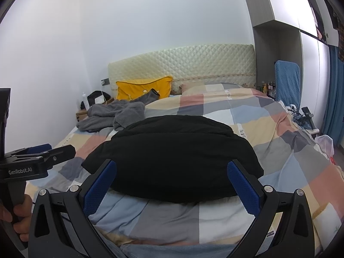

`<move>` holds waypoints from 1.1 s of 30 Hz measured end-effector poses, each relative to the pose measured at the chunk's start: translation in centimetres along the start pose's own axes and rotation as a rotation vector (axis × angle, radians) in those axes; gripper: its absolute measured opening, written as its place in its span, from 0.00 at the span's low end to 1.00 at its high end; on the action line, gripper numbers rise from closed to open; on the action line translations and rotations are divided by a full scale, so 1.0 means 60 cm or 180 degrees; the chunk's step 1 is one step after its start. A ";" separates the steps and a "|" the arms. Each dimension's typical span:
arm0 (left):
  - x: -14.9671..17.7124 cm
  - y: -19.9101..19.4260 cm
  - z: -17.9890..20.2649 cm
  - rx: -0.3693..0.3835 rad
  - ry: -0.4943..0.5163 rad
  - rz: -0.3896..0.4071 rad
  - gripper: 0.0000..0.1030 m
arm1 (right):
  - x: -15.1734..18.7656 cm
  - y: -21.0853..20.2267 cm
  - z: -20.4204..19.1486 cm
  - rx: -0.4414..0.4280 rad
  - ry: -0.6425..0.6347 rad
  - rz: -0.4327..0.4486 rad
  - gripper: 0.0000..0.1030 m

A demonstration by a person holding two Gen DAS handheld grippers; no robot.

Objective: Fold large clothes

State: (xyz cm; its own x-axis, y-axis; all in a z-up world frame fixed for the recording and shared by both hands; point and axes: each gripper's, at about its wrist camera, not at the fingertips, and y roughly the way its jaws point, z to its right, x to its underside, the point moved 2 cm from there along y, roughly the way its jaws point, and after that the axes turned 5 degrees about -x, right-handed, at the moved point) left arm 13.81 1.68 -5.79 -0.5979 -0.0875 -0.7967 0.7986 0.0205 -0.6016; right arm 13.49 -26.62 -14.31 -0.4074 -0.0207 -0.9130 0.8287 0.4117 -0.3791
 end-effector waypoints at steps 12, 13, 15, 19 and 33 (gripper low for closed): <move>0.003 0.001 -0.001 0.0026 0.0009 -0.0014 1.00 | -0.001 0.003 0.001 0.0011 0.0007 -0.0023 1.00; 0.006 0.001 0.000 0.0029 0.0011 -0.0015 1.00 | -0.002 0.002 0.001 0.0011 0.0007 -0.0019 1.00; 0.007 0.001 -0.001 0.0030 0.0002 -0.0017 1.00 | -0.003 0.001 -0.001 0.0015 -0.0003 -0.0011 1.00; 0.009 -0.003 -0.004 0.0030 -0.0008 0.0008 1.00 | -0.002 -0.004 -0.004 0.0022 -0.0021 0.0000 1.00; 0.008 -0.010 0.003 0.0081 -0.0020 0.0013 1.00 | -0.008 -0.012 -0.002 0.0041 -0.0016 0.0026 1.00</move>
State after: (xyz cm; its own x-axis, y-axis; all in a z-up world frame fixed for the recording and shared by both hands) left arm 13.07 1.42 -5.83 -0.5942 -0.0938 -0.7988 0.8026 -0.0046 -0.5965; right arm 13.05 -26.83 -13.55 -0.3987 -0.0221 -0.9168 0.8369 0.4001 -0.3736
